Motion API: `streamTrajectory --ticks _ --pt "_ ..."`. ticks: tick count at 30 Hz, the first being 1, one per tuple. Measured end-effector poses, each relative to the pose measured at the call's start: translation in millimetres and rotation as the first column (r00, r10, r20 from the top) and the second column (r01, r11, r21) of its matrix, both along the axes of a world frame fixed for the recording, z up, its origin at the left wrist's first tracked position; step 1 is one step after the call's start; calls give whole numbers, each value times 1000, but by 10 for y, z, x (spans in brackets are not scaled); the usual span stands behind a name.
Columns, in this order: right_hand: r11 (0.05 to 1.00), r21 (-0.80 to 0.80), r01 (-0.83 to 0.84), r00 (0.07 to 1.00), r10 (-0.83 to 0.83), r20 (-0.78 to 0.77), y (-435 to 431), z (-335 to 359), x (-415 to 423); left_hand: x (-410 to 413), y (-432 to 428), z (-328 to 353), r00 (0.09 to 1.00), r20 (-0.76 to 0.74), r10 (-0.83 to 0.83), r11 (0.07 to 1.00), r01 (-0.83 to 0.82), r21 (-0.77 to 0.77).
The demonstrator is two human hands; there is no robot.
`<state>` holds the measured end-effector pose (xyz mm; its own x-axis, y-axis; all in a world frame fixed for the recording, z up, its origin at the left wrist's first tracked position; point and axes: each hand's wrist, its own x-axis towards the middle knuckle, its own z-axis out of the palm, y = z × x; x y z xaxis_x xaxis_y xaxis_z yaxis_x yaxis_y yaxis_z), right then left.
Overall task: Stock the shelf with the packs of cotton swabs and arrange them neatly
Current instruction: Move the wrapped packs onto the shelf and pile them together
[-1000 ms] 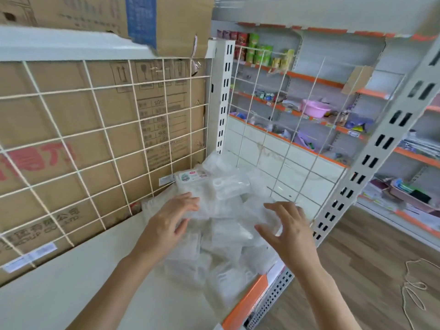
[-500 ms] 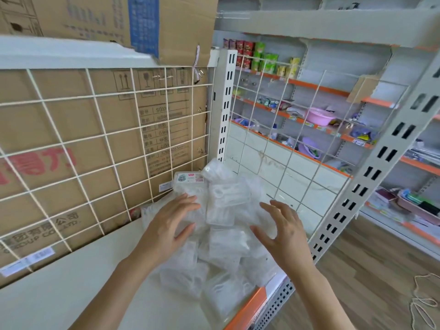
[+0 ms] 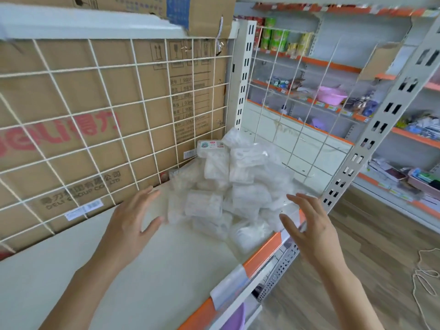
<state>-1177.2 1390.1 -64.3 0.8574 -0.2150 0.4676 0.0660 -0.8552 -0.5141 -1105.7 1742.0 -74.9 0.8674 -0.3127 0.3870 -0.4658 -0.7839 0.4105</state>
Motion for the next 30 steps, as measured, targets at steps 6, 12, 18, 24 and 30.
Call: streamTrajectory --ticks 6,12,18,24,30 --pt "995 -5 -101 995 101 3 99 63 -137 -488 364 46 979 -4 204 979 -204 22" --pt "969 -9 -246 969 246 -29 153 78 -324 -1116 401 50 936 1 351 936 -351 24" --pt "929 17 -369 926 369 -77 289 -42 -517 -1916 534 -11 862 -35 506 863 -506 13" --pt "851 2 -526 848 524 -74 720 -56 -702 -2654 797 12 740 -28 672 740 -673 -8" --pt "781 21 -624 780 624 -48 1463 47 -885 -3429 1356 93 659 13 752 659 -752 -14"
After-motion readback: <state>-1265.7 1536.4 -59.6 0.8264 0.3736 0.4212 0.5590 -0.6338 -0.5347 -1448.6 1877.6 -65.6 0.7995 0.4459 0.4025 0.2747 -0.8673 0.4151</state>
